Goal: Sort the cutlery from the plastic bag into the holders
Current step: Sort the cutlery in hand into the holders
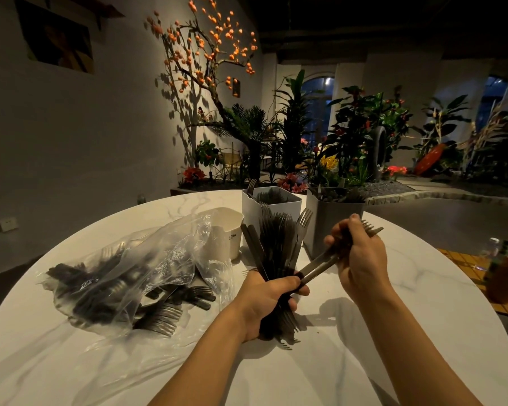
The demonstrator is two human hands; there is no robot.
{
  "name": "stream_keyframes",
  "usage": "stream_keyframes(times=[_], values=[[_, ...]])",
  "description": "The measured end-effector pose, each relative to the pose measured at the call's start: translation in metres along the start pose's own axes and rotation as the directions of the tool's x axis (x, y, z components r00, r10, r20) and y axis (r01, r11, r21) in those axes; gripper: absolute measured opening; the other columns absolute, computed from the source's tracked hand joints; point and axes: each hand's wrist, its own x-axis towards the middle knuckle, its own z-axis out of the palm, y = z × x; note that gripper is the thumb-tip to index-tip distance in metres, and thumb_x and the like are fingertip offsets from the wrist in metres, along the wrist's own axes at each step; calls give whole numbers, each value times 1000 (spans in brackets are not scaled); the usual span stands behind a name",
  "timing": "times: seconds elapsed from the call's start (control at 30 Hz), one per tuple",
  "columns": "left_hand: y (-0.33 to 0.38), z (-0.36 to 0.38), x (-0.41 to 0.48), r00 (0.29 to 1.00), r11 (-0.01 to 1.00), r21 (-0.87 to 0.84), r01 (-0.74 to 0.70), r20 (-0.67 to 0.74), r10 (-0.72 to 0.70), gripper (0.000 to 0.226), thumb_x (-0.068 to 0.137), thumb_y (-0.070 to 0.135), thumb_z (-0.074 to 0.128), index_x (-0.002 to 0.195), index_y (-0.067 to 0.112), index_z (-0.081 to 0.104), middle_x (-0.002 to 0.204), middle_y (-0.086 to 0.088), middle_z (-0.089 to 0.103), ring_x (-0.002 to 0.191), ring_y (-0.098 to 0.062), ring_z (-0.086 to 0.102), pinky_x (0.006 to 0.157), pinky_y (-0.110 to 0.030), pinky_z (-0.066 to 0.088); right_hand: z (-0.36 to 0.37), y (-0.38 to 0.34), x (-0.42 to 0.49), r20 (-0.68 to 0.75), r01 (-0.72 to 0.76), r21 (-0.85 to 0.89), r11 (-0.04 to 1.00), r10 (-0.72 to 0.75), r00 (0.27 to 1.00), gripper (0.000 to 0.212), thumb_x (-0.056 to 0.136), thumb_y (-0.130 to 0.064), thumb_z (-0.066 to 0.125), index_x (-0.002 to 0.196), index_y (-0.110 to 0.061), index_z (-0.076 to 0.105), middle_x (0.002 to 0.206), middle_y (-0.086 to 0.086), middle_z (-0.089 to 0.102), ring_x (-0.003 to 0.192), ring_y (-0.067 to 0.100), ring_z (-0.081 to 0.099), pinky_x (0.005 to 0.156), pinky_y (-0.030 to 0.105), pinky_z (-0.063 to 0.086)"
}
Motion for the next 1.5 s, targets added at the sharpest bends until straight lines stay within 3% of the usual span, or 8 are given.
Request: stream_keyframes(times=[0.4,0.63,0.73,0.83,0.97,1.07,1.2,1.5], values=[[0,-6,3,996,999,-4,-35,-80,34,19,95,7,69,111,-2,71,93,-19,76,61,-15,62,61,-27,55,-1,4,2,65,32,57,998,-36,997,21,108,-27,40,103,-13,56,68,4,69,61,15,67,73,35,58],[1,-5,3,987,996,-56,-70,-148,61,13,95,5,68,106,0,73,90,-19,77,56,-14,62,59,-25,56,1,7,1,149,-37,-1,999,37,988,34,109,-35,32,107,-12,57,87,10,76,81,25,75,92,44,52],[1,-3,2,985,995,-50,-84,-156,76,12,96,5,67,105,1,74,93,-19,77,57,-14,61,59,-26,56,4,15,-4,293,-103,-173,980,151,944,37,109,-33,32,117,-5,55,103,14,76,97,28,74,87,43,54],[0,-4,3,979,995,-60,-74,-194,62,16,96,9,68,107,0,74,94,-15,78,59,-13,63,58,-26,55,5,24,-8,379,-28,-475,880,233,896,32,108,-30,39,118,-6,58,105,11,75,101,28,72,87,43,55],[0,-8,6,967,996,-45,-70,-247,57,20,95,16,70,107,1,74,75,-6,76,62,-14,65,61,-27,55,4,28,-9,406,51,-709,703,348,845,33,105,-36,47,104,-9,66,96,11,73,82,21,64,65,24,47],[0,-7,6,972,996,-41,-80,-227,69,17,95,14,70,105,1,74,89,-10,79,64,-14,65,66,-29,57,1,23,-5,380,43,-667,744,290,878,31,103,-32,52,100,-4,66,87,13,66,68,15,56,55,20,42],[0,-6,7,975,995,-25,-92,-204,85,18,95,12,70,108,-1,73,95,-12,79,63,-14,65,68,-29,58,-7,10,4,286,-8,-453,891,153,946,31,105,-31,48,98,-4,61,89,18,62,64,16,54,60,27,42],[1,-11,4,983,996,-37,-82,-171,74,18,96,10,69,109,-1,73,98,-14,78,64,-15,64,66,-29,57,-5,9,-1,381,-25,-268,963,130,915,35,106,-32,41,127,-12,61,101,14,59,69,15,54,64,26,47]])
